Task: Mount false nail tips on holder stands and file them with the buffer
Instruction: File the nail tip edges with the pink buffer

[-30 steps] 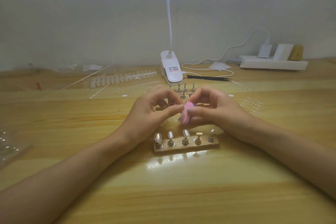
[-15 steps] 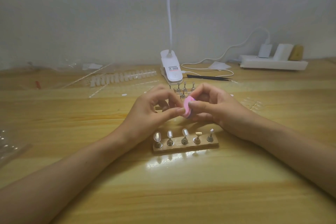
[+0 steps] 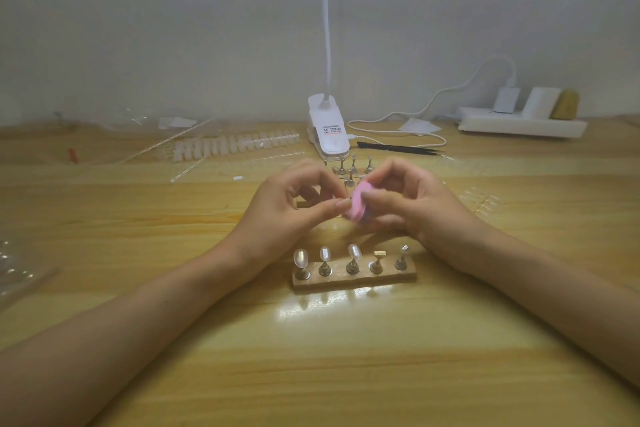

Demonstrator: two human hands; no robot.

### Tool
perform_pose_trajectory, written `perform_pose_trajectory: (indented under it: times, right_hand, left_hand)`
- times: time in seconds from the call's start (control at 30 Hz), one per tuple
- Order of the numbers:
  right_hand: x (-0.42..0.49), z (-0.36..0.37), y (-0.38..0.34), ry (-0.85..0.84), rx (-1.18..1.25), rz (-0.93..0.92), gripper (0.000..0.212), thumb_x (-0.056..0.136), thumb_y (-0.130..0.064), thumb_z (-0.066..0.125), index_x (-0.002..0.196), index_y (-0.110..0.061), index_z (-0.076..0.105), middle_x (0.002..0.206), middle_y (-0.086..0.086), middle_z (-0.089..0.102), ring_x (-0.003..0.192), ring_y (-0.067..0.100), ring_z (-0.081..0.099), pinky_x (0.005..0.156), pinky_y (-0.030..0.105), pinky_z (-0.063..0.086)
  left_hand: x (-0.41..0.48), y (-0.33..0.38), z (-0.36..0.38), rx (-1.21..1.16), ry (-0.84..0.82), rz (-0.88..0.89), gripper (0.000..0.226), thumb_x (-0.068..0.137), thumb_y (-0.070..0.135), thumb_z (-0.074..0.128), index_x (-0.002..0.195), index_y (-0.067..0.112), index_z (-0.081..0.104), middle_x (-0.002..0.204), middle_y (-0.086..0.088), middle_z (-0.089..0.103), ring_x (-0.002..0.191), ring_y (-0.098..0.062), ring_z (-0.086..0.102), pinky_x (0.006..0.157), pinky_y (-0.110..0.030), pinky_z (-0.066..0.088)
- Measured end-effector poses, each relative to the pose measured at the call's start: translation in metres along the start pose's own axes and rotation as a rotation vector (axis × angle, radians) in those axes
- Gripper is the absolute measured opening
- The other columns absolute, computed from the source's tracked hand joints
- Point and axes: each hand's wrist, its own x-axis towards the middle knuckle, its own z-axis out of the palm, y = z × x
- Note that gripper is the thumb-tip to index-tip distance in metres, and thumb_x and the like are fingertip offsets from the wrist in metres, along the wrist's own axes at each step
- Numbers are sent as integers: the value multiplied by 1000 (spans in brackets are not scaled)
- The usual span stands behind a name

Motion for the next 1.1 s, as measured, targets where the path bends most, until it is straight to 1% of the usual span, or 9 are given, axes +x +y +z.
perform_pose_trajectory:
  times: [0.17,0.27,0.37,0.47,0.57,0.7,0.8,1.0,1.1]
  right_hand:
    - [0,-1,-1,-55,-2,22,20,85,-22,73,92,-11,59,92,12,74,85,28,75,69,35,61]
    - [1,-3,-1,50,87,18,20,84,-21,70,93,-10,56,90,10,75,84,24,74,66,30,60]
    - [1,-1,-2,-58,-15,31,22,87,-22,73,93,-9,56,93,12,75,86,27,74,66,32,61]
    - [0,-2,-2,50,72,27,19,84,-22,69,93,-11,55,89,8,76,85,22,75,65,27,60]
    - [0,0,-3,-50,-26,39,22,86,-23,72,94,-10,56,93,13,75,84,27,75,67,34,62]
    - [-1,0,-1,54,53,9,22,83,-23,72,93,-11,56,92,10,75,83,22,74,66,30,60]
    - [0,1,-1,-36,-18,24,21,83,-23,76,92,-14,59,96,11,75,86,29,75,67,35,62]
    - [0,1,-2,-54,-27,10,19,86,-20,73,93,-11,57,96,13,74,89,29,74,74,38,62]
    - [0,1,-1,60,36,2,21,84,-18,70,94,-9,55,93,11,75,88,23,74,77,35,60]
  left_hand:
    - [0,-1,-1,-27,11,-7,9,84,9,73,79,15,68,85,-7,62,73,-1,54,72,-14,44]
    - [1,-1,0,-29,-1,-16,11,84,9,74,78,17,68,84,-5,62,73,0,54,71,-14,43]
    - [1,-2,-1,-46,24,-22,10,85,9,72,79,15,68,88,-13,64,74,-6,55,71,-17,44]
    - [2,-3,-1,-44,25,-29,10,84,10,73,79,16,68,90,-15,64,74,-6,55,71,-16,44]
    - [2,-4,-1,-38,31,-29,7,85,9,72,80,11,68,89,-16,64,75,-8,55,72,-19,45]
    - [1,-2,-1,-27,23,-19,8,84,12,73,78,14,68,88,-12,65,74,-7,56,71,-18,46]
    - [2,-3,-1,-35,31,-20,8,84,10,73,79,12,68,88,-12,65,75,-7,56,72,-20,46]
    - [1,-3,-1,-23,24,-18,6,84,12,73,80,11,69,89,-15,64,74,-6,55,71,-19,45]
    - [1,-3,-1,-27,19,-24,7,84,12,74,79,13,69,89,-15,64,74,-4,55,71,-16,45]
